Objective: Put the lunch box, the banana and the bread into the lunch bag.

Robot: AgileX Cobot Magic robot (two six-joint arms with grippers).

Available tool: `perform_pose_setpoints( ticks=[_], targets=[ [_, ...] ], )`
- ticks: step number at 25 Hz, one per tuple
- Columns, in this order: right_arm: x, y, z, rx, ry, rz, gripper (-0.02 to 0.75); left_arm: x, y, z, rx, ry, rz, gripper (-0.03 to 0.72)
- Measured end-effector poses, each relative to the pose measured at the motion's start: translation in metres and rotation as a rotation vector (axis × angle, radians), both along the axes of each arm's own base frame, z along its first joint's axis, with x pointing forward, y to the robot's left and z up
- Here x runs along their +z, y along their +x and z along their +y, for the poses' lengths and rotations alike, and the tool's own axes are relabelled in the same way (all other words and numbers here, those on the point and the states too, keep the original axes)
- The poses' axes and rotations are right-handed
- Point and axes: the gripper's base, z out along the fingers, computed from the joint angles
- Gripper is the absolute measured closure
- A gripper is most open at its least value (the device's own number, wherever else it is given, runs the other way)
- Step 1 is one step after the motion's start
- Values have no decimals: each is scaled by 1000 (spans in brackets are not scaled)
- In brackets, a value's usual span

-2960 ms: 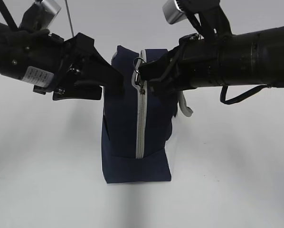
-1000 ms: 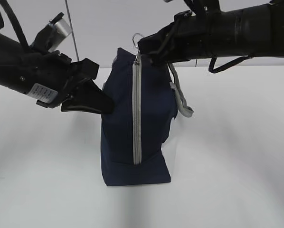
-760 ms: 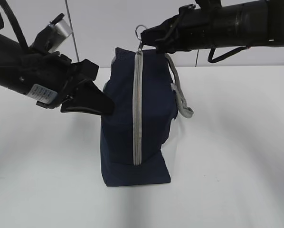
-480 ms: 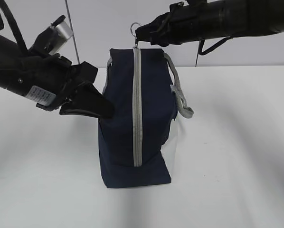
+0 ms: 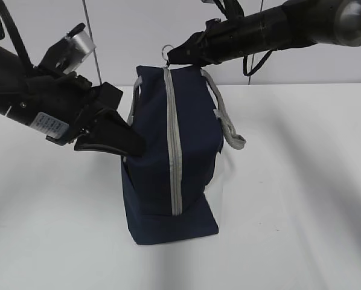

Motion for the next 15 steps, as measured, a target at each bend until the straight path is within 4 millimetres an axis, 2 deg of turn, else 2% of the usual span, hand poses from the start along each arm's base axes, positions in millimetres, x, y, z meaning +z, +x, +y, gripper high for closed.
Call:
perform_pose_setpoints(
  ticks=[7, 9, 11, 15],
  targets=[
    [3, -1, 0, 34, -5, 1, 754, 0, -2, 0, -18, 1, 14, 684],
    [3, -1, 0, 40, -10, 0, 754, 0, -2, 3, -22, -2, 25, 664],
    [4, -1, 0, 43, -15, -4, 754, 6, -6, 8, -39, -5, 27, 601],
    [2, -1, 0, 45, -30, -7, 754, 31, -17, 18, -35, -65, -5, 370]
  ],
)
